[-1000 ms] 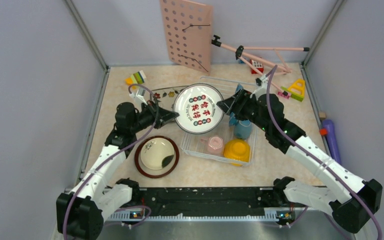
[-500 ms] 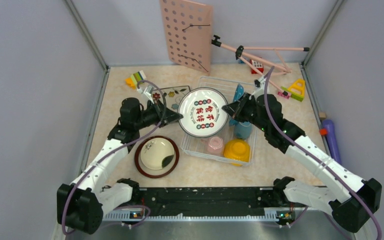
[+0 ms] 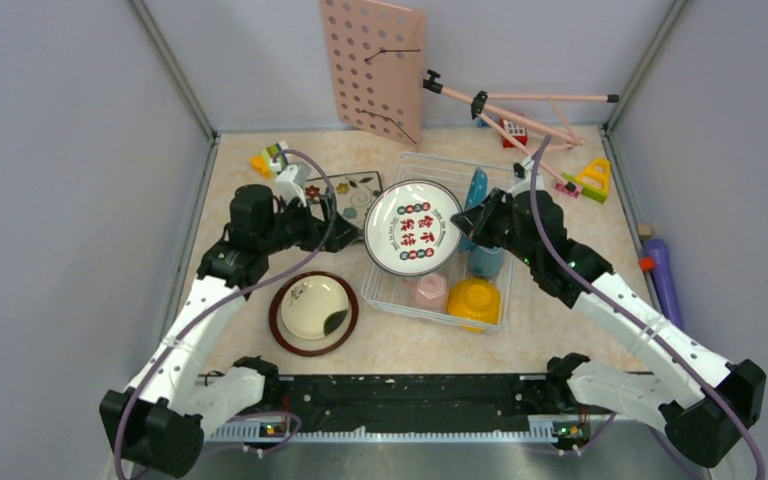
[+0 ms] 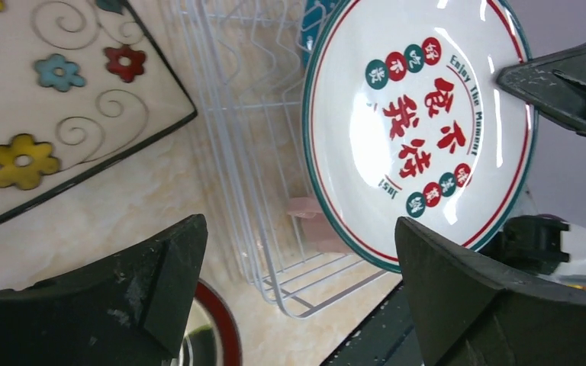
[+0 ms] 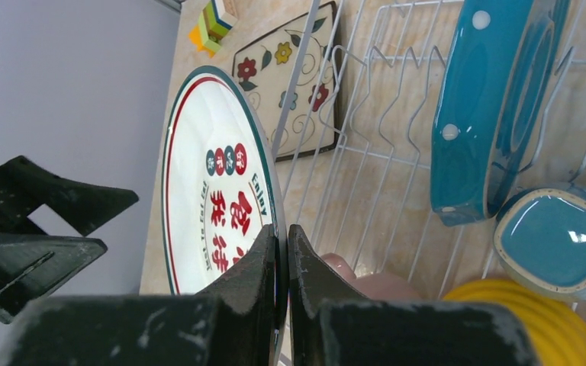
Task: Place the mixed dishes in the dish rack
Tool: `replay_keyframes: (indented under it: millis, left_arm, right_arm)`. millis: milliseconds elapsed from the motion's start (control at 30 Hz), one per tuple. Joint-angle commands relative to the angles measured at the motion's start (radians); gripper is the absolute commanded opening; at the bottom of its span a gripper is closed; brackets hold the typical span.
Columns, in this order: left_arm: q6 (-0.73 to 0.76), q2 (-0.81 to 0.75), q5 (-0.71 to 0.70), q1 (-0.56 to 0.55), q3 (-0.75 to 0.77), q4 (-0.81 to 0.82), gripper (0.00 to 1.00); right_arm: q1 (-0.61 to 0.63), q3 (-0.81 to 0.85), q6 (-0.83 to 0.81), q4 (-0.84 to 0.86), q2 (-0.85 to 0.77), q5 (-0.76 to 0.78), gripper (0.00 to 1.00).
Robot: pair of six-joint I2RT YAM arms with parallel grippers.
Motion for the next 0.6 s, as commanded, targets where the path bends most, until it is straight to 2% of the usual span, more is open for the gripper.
replay_keyframes:
  millis: [0,200,267,367,467,567]
  left_arm:
    - [0.147,-0.098,-0.200,-0.002,0.064,-0.070,0.97]
    - [0.367,-0.234,-0.325,-0.070,0.058,-0.061,0.94]
    - [0.454,-0.284,-0.344,-0.115,0.029,-0.014,0.98]
    - [0.579,-0.339,-0.318,-0.164,-0.034,0.071,0.98]
    - [0.683,-0.345,-0.241,-0.199,-0.044,0.078,0.98]
    - [0.758,-0.332,-0.223,-0.239,-0.032,0.080,0.99]
  right_arm:
    - [-0.003,0.064,0.022,0.032,-0.028,0.017,0.00]
    - [-0.004,0.214,0.106,-0.148,0.087,0.034,0.00]
    - [-0.003,0.264,0.141,-0.210,0.121,0.055,0.00]
    - [-0.004,0.310,0.191,-0.260,0.150,0.069,0.00]
    - [-0.004,0.342,0.261,-0.279,0.177,0.053,0.00]
    - [-0.009,0.377,0.314,-0.296,0.218,-0.009,0.00]
